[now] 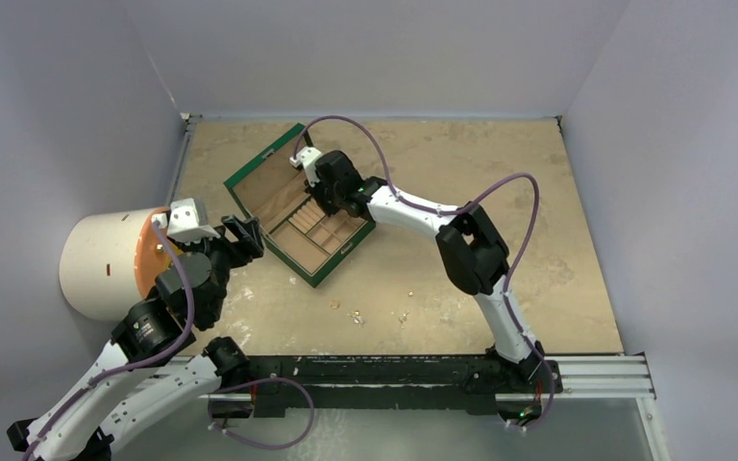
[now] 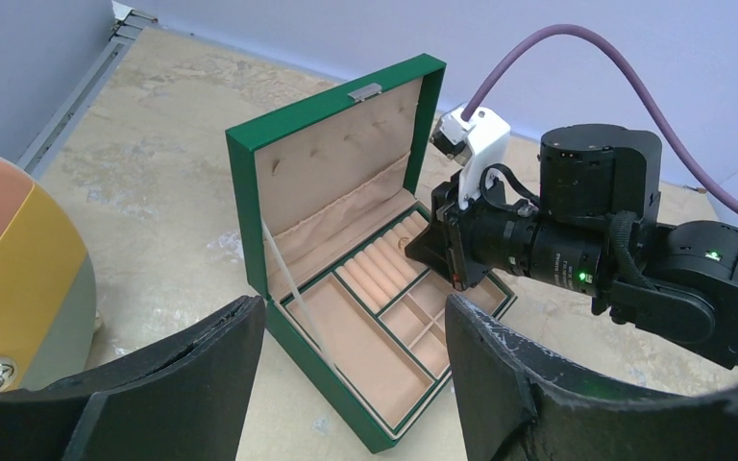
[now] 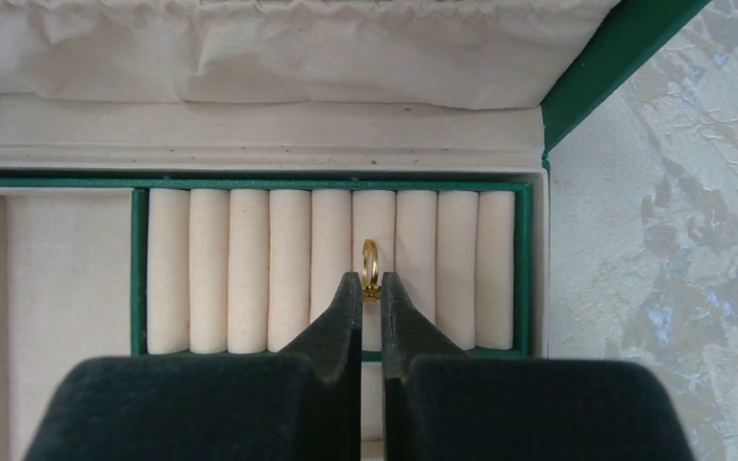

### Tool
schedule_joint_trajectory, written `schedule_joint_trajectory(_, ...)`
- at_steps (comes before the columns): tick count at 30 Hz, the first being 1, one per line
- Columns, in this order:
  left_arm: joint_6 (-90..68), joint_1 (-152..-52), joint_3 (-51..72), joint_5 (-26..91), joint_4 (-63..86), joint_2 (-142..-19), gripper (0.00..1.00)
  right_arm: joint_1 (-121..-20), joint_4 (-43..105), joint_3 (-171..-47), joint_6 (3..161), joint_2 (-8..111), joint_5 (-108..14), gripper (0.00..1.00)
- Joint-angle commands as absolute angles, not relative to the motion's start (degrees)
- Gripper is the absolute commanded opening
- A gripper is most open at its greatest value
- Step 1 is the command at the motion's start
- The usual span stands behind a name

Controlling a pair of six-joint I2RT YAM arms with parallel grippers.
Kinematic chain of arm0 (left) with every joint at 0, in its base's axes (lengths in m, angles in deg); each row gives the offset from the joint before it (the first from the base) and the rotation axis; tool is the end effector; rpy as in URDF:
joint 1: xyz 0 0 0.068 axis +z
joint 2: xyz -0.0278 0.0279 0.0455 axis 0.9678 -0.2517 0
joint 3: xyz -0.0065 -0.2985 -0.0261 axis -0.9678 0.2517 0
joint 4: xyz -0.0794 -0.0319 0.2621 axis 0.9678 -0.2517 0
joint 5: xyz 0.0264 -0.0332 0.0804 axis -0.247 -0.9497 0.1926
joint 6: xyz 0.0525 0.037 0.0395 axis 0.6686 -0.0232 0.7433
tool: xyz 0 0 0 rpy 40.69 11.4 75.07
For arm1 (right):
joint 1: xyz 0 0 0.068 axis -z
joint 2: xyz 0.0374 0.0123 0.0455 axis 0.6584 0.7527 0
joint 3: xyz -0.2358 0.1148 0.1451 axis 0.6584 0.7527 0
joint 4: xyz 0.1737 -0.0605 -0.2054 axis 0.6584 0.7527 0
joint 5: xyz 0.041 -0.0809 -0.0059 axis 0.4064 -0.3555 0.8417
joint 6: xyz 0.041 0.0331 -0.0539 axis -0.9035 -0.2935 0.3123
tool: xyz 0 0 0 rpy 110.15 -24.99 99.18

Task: Organize the mixed jewelry

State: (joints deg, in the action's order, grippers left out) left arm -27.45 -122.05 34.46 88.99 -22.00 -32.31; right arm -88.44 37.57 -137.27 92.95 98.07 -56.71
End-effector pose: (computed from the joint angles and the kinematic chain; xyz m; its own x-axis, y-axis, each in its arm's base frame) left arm 0.1004 -0.0371 0.3769 -0.0945 -0.3539 -0.9305 -0.0731 0.9346 -0.3480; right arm 0.3946 0.4238 0.2214 -0.2972 -0.4288 -0.8531 -0.7369 0.6712 -0.0806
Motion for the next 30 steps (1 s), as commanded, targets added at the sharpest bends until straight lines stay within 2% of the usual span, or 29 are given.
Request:
schedule_joint_trajectory(1, -27.8, -121.9, 34.2, 89.7, -21.2, -31.9, 0.68, -89.7, 36.3, -138.0, 93.8, 97.2, -56.9, 0.00)
schedule_joint_trajectory(30, -27.8, -121.4, 34.2, 89.3, -21.0, -32.4, 0.68, -90.3, 38.0, -133.8, 93.2, 96.3, -60.6, 0.00)
